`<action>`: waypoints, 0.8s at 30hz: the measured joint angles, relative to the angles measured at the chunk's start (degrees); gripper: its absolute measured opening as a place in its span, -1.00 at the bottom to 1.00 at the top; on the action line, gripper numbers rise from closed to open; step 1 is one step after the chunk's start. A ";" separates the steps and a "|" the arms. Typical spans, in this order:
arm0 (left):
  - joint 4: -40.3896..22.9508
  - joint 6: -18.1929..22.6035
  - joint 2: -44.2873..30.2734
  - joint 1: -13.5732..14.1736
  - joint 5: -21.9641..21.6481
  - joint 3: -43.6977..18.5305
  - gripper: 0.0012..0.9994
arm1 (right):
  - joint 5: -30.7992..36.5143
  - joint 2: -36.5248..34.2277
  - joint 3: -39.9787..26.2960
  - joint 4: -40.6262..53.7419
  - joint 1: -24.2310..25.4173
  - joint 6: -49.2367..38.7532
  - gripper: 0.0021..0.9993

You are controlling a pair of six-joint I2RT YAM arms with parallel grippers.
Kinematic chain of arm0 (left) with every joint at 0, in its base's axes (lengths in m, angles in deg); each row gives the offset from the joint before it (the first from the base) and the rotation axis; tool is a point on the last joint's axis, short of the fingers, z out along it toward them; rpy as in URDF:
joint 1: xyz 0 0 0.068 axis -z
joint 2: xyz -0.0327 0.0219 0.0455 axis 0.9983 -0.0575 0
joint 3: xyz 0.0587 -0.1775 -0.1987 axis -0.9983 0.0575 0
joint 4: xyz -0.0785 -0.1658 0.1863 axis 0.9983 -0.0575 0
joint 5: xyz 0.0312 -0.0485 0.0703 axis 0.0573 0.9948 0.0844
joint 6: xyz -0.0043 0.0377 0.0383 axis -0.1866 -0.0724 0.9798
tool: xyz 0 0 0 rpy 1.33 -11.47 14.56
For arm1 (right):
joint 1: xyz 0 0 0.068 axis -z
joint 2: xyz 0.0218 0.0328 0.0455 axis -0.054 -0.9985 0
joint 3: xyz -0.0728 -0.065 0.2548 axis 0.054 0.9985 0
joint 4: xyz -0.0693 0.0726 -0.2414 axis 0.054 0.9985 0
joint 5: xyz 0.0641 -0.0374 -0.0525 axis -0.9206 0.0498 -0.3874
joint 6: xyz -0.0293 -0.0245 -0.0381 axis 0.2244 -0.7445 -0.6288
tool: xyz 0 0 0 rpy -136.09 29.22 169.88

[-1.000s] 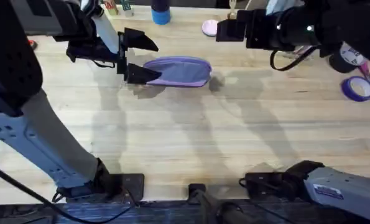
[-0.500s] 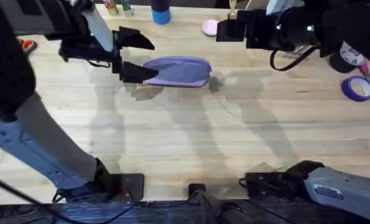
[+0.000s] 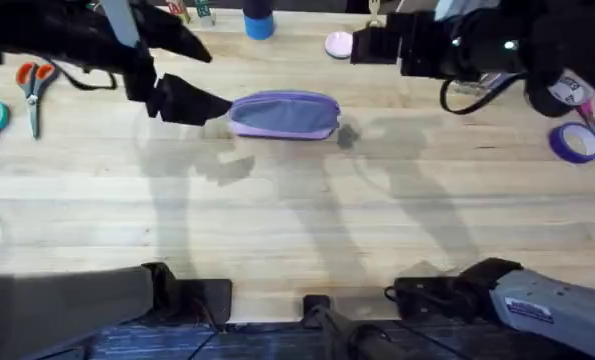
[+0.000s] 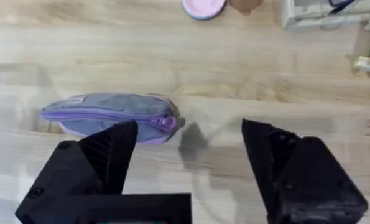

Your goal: Unzip the bag, pick up the pens from the table one at a time and place them inside, then zip the bag closed.

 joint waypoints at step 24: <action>-0.45 -51.90 15.87 12.49 -33.38 0.00 0.99 | 0.00 14.18 0.00 9.04 0.00 -0.17 0.99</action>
